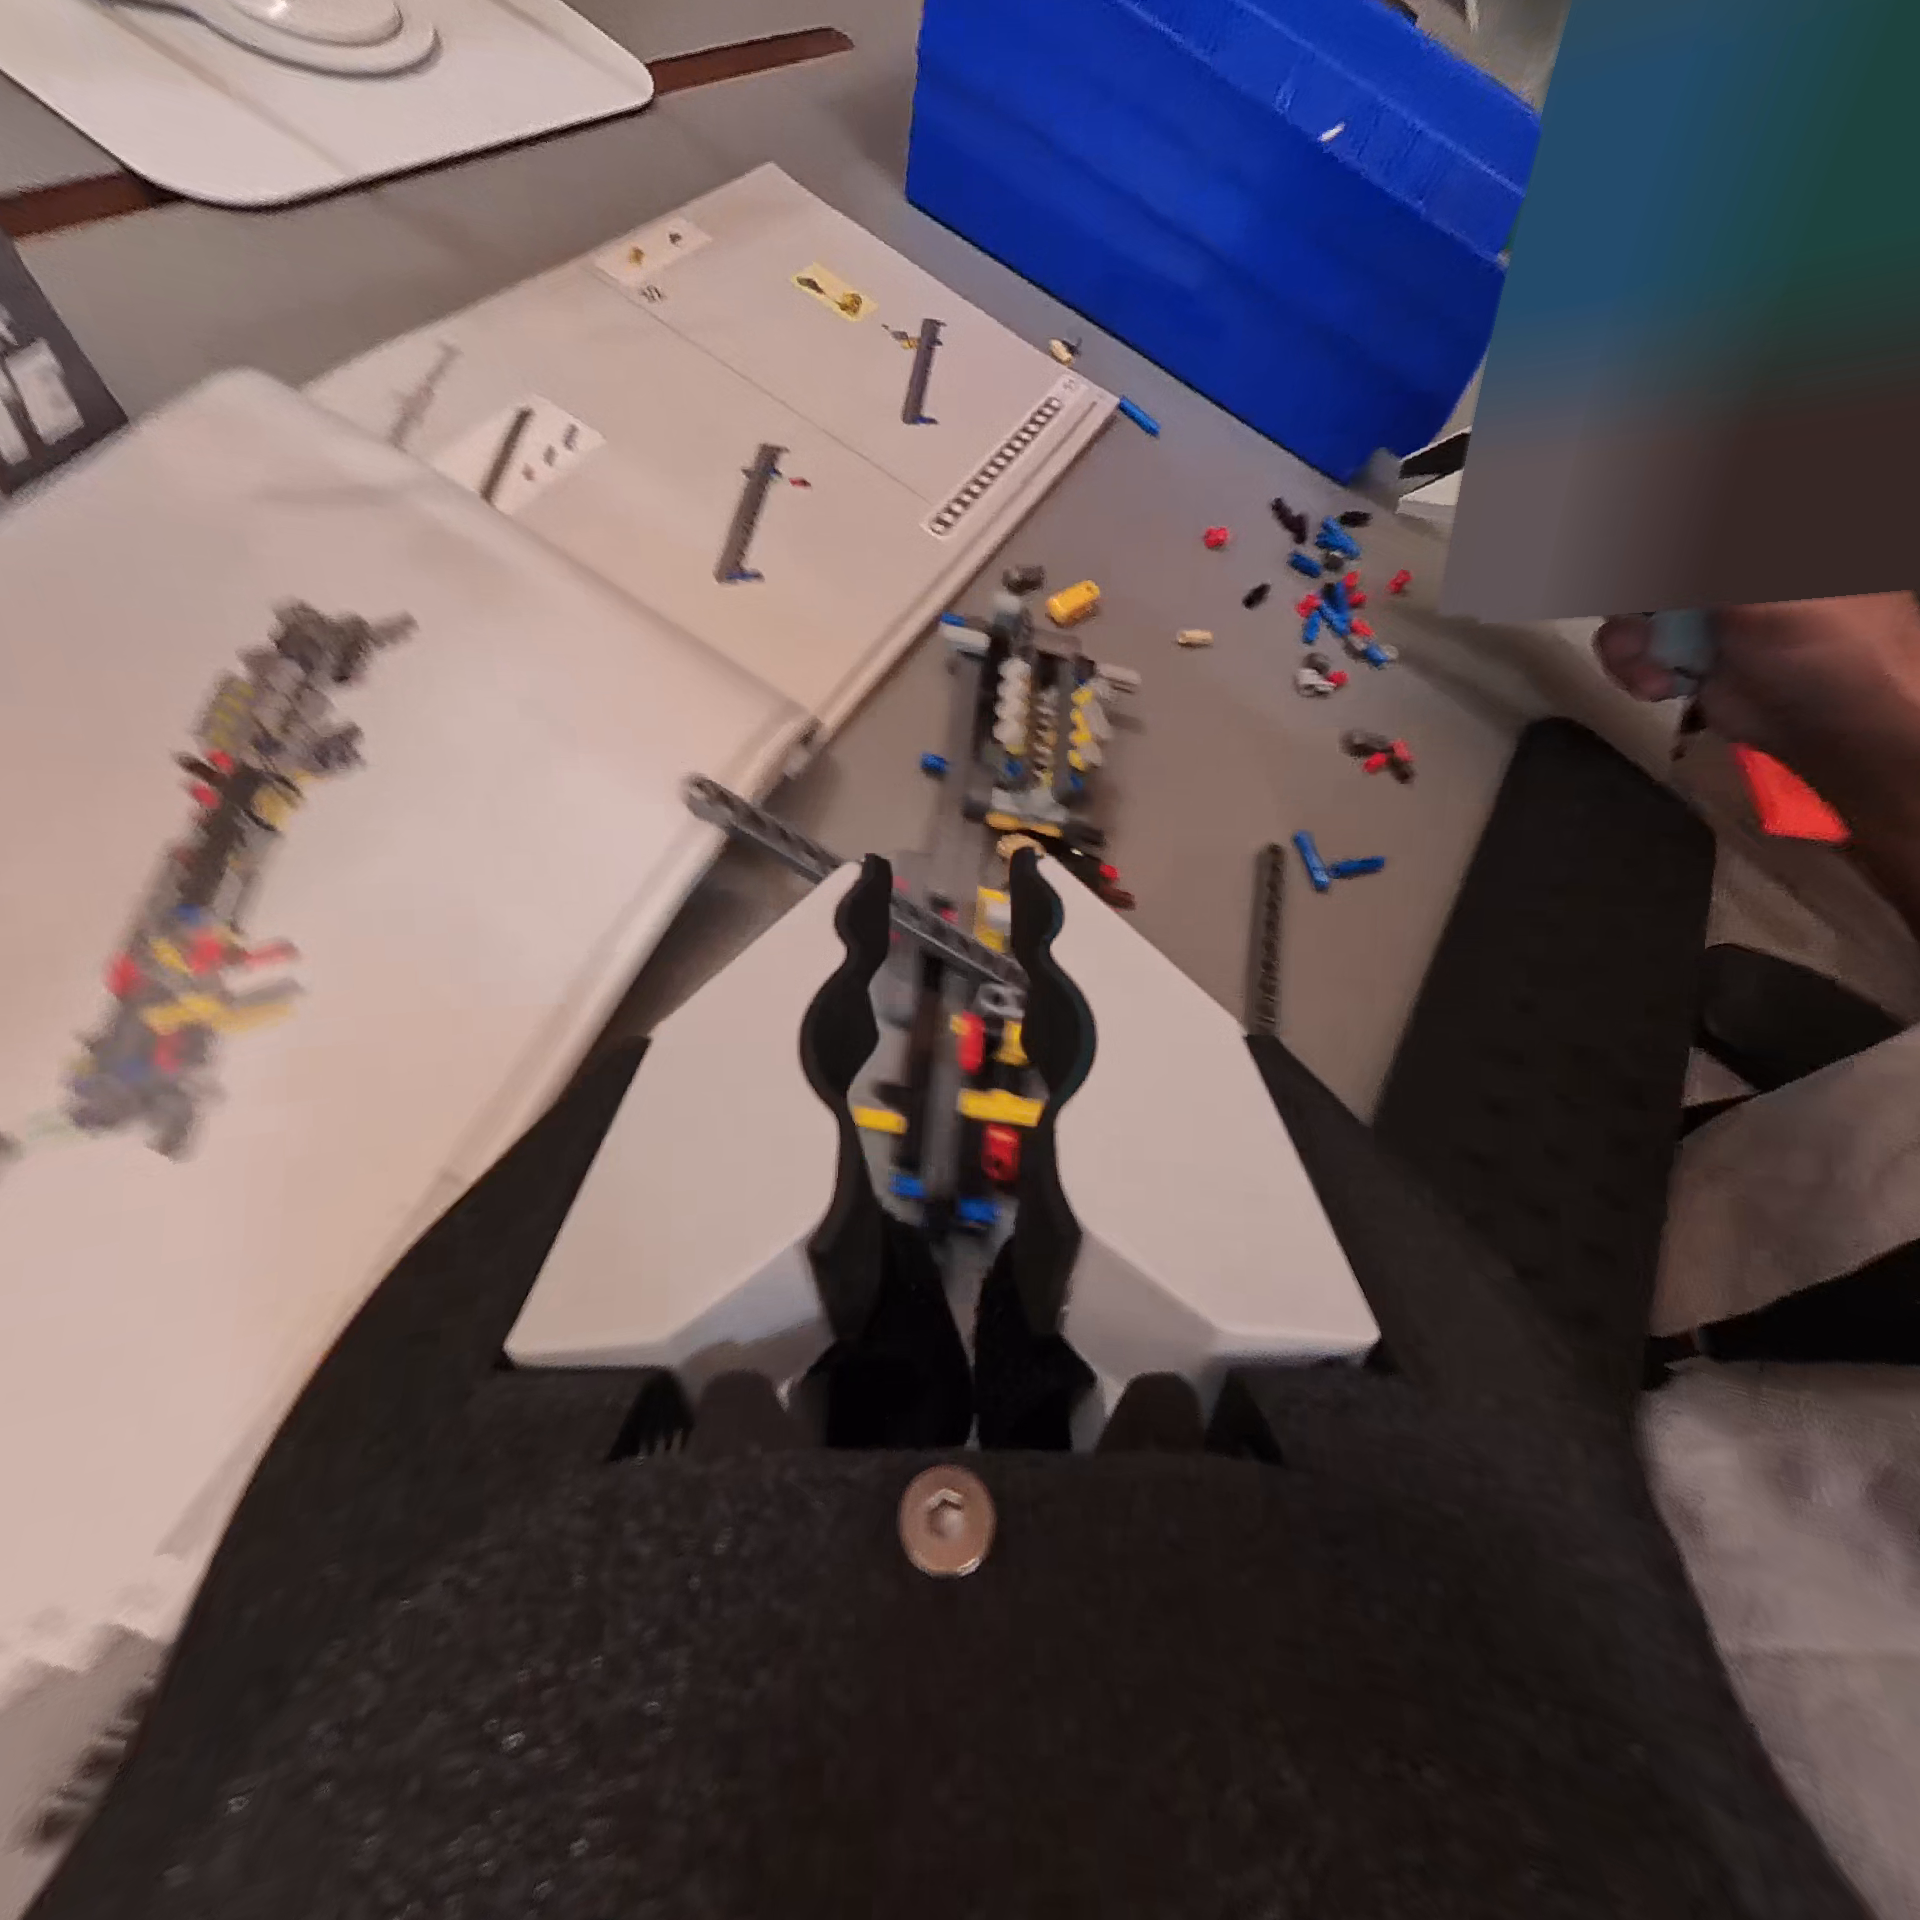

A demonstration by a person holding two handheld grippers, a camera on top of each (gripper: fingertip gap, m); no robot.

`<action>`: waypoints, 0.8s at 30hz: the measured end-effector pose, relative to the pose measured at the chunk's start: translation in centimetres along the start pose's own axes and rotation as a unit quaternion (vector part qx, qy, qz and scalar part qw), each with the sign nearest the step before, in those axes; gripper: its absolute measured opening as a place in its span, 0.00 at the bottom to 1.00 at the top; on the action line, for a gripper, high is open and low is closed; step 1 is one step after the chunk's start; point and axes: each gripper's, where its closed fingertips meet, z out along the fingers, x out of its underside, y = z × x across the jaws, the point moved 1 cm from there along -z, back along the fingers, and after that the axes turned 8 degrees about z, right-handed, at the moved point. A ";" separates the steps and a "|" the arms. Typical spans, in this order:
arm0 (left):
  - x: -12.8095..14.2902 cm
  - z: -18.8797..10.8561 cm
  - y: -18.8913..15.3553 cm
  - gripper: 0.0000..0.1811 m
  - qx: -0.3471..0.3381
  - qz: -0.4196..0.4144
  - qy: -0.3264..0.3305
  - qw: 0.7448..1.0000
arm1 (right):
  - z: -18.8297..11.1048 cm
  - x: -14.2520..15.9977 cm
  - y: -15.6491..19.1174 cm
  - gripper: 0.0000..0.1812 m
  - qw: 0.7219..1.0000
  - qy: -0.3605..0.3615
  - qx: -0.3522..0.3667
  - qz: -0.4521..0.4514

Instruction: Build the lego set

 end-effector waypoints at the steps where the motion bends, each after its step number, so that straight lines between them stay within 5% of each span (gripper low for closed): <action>1: -0.3 0.2 0.9 0.12 -0.009 0.010 0.006 1.000 | 0.1 -0.2 -0.1 0.12 1.000 -0.001 -0.005 0.002; 6: -1.0 1.5 5.0 0.12 -0.064 0.035 0.020 0.997 | 1.9 -1.2 -0.1 0.10 1.000 -0.003 -0.028 0.013; 17: -0.8 2.8 8.1 0.12 -0.069 0.018 0.029 0.997 | 7.6 -3.1 2.1 0.11 0.996 0.027 -0.081 -0.032; 24: 0.3 2.9 7.5 0.12 -0.048 -0.003 0.003 0.999 | 4.3 0.3 2.0 0.12 0.986 0.128 -0.093 -0.061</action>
